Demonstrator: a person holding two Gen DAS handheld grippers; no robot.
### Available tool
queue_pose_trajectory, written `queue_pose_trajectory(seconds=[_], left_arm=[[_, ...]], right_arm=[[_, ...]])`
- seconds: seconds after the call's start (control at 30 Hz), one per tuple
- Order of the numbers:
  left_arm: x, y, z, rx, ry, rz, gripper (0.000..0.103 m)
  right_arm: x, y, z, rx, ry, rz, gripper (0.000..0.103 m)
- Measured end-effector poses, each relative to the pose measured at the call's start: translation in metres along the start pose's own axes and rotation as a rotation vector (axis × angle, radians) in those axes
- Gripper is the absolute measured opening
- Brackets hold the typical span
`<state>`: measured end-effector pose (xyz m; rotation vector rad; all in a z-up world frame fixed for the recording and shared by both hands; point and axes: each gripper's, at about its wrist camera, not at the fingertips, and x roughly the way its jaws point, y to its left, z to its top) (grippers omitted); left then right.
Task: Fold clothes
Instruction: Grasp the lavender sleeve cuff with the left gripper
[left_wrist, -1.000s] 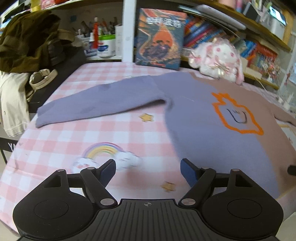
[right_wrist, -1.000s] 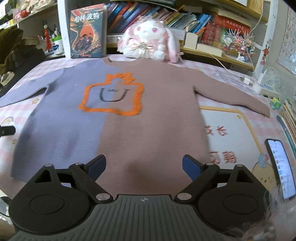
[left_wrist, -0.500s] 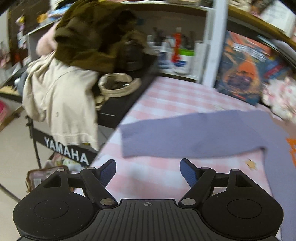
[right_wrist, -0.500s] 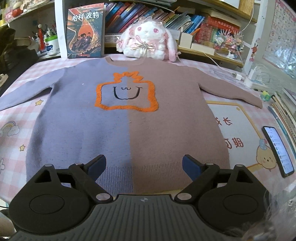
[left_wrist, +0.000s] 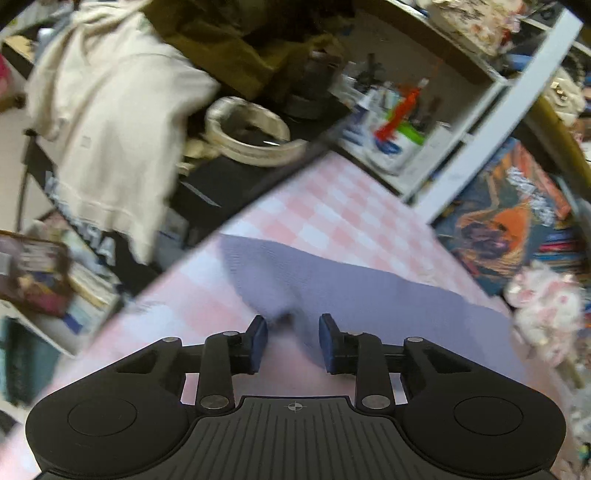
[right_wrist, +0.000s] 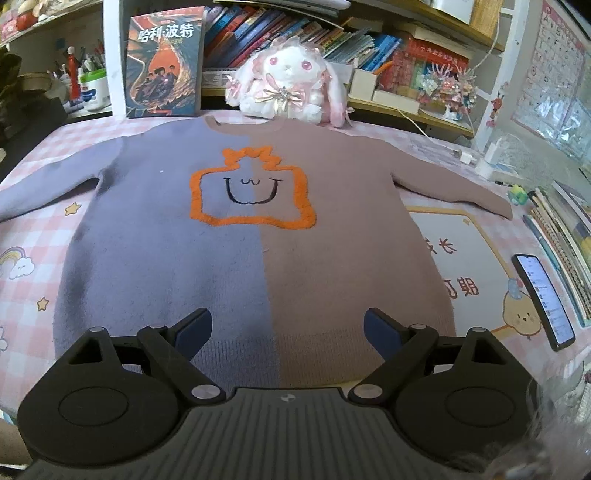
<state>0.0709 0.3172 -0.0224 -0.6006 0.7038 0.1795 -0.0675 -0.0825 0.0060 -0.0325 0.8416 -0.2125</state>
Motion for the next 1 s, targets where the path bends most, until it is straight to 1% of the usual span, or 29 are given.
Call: queue_pose_trajectory(seconds=[0.07,0.1,0.17,0.2,0.3,0.33,0.43,0.6,0.67,0.73,0.8,0.93,1.0], left_arm=[[0.005,-0.009,-0.003,0.007,0.019,-0.041,0.028],[0.007,-0.012,-0.004,0.014,0.026,-0.042,0.028],[0.011,-0.014,-0.003,0.018,0.029,-0.023,0.029],[0.011,-0.01,-0.001,-0.004,0.02,-0.011,0.032],[0.009,0.003,0.007,-0.07,-0.008,0.028,0.031],[0.008,0.007,0.01,-0.09,-0.017,0.042,0.029],[0.007,0.014,0.012,-0.119,-0.026,0.032,0.028],[0.009,0.011,0.011,-0.119,-0.036,0.036,0.027],[0.01,0.012,0.011,-0.125,-0.039,0.046,0.022],[0.009,0.01,0.011,-0.127,-0.048,0.056,0.009],[0.006,0.007,0.011,-0.122,-0.063,0.066,0.004],[0.0,0.001,0.011,-0.113,-0.094,0.085,0.003],[-0.01,-0.015,0.015,-0.073,-0.134,0.066,0.003]], right_arm=[[0.001,0.001,0.001,0.003,0.001,-0.004,0.089],[0.001,0.002,0.002,0.0,0.001,-0.004,0.089],[0.001,0.004,0.003,-0.007,0.001,-0.003,0.089],[0.001,0.004,0.003,-0.008,0.001,-0.004,0.089],[0.001,0.004,0.002,-0.011,0.001,-0.008,0.089],[0.001,0.003,0.002,-0.008,0.002,-0.01,0.089],[0.003,0.0,0.002,0.007,0.012,-0.019,0.089],[0.005,-0.002,0.003,0.001,0.019,-0.013,0.089],[0.005,-0.005,0.002,0.006,0.021,-0.013,0.089],[0.006,-0.009,0.001,0.014,0.022,-0.014,0.089],[0.007,-0.014,0.0,0.022,0.022,-0.014,0.089],[0.01,-0.025,0.0,0.025,0.015,-0.001,0.089],[0.012,-0.031,0.001,0.022,0.009,0.01,0.089]])
